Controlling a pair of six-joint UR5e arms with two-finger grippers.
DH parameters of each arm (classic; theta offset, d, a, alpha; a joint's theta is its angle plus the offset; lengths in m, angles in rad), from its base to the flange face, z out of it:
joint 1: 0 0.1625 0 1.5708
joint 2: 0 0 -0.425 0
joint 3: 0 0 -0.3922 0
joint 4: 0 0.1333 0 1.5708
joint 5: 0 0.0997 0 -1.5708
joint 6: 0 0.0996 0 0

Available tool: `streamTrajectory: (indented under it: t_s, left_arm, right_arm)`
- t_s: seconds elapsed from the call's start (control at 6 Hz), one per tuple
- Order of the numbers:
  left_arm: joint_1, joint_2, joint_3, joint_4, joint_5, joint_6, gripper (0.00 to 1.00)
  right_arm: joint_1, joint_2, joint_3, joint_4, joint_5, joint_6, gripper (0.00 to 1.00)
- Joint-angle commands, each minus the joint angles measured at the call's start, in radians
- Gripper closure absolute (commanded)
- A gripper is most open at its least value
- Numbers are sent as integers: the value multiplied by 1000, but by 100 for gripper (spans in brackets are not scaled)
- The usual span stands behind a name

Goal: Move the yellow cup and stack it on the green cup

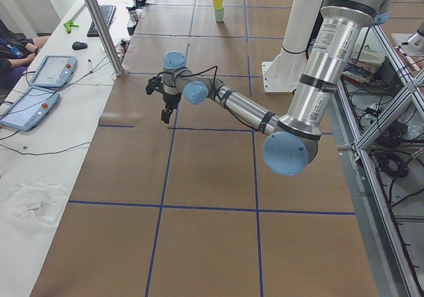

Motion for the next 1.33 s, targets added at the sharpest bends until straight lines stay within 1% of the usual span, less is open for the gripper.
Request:
streamTrajectory:
  t_s: [0.0,0.33,0.5,0.67,0.83,1.0,1.17]
  left_arm:
    - [0,-2,0,0,0,-1,0]
    - [0,-2,-3,0,0,-1,0]
    - [-2,1,-3,2,-17,3,0]
    - [-26,14,-2,3,-47,45,0]
    - [-81,21,1,55,-92,179,0]
    - [-168,21,0,162,-148,355,0]
    - [-254,23,0,281,-182,499,0]
  right_arm:
    - [-6,-1,2,2,-1,-1,0]
    - [-4,-1,7,2,-3,-1,0]
    - [0,-1,11,2,-7,-11,0]
    - [54,-7,8,2,-10,-33,0]
    - [132,-32,7,-8,-13,-123,0]
    - [192,-80,5,-9,-13,-208,0]
    - [238,-117,2,-9,-10,-218,0]
